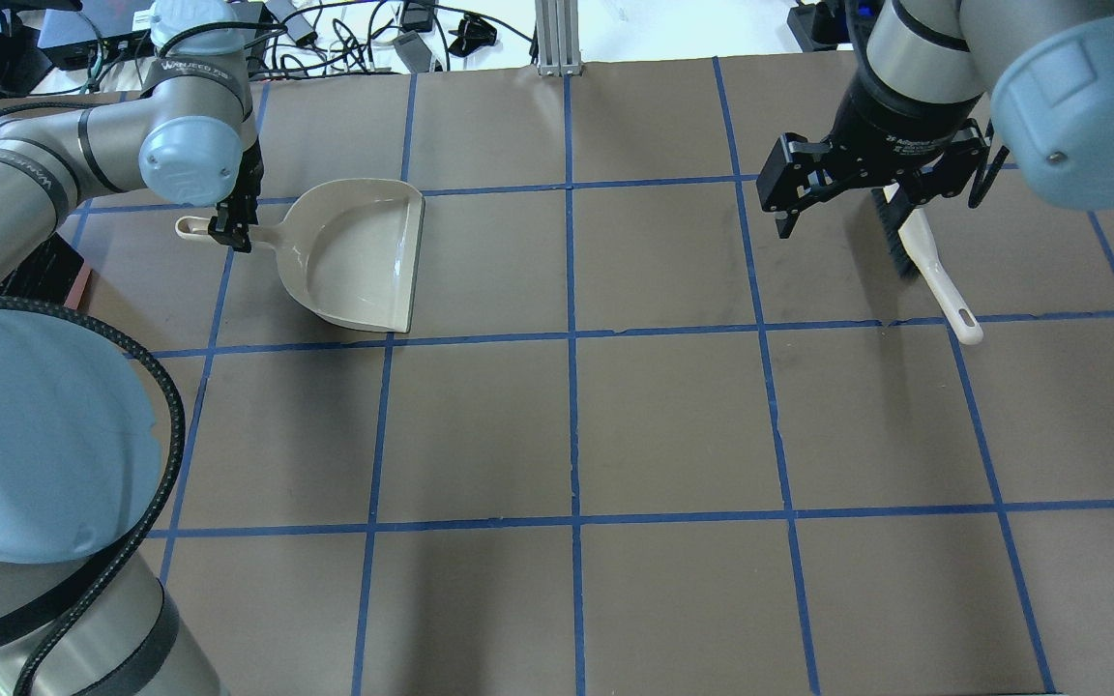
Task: Sweep and dump trash into bin
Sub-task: 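Lower the dustpan flat onto the table with the left gripper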
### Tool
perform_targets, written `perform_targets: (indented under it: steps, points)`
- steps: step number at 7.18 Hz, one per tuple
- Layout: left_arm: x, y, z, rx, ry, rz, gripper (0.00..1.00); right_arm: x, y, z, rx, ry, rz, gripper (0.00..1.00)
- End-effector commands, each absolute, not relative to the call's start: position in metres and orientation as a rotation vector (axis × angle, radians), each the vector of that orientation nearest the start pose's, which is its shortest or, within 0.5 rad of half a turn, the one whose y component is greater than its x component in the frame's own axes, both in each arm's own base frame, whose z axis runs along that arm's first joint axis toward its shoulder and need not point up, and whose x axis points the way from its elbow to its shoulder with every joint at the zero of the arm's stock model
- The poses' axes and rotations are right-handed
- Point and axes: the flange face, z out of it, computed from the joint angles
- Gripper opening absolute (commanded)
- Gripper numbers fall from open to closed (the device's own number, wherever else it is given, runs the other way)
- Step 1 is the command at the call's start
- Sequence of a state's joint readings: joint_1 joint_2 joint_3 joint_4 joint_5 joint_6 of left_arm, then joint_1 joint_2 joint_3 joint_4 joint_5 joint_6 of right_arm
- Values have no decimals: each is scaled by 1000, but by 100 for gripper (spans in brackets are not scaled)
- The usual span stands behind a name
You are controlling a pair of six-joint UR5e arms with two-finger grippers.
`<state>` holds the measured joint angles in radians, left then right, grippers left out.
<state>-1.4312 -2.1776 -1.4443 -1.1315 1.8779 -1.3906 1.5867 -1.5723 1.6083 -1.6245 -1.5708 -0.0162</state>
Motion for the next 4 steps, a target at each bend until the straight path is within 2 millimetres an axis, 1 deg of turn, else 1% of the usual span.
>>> perform_targets:
  steps: [1, 2, 3, 4]
  points:
    - [-3, -688, 231, -1970, 2073, -208, 75, 141, -491, 474, -41, 3141, -24, 100]
    - [3, -693, 239, -1985, 2071, -228, 82, 141, -490, 475, -39, 3140, -24, 100]
    - [13, -697, 248, -1980, 2037, -281, 95, 141, -491, 475, -39, 3141, -26, 100]
    - [27, -704, 265, -2001, 2009, -336, 100, 142, -490, 475, -39, 3140, -26, 100]
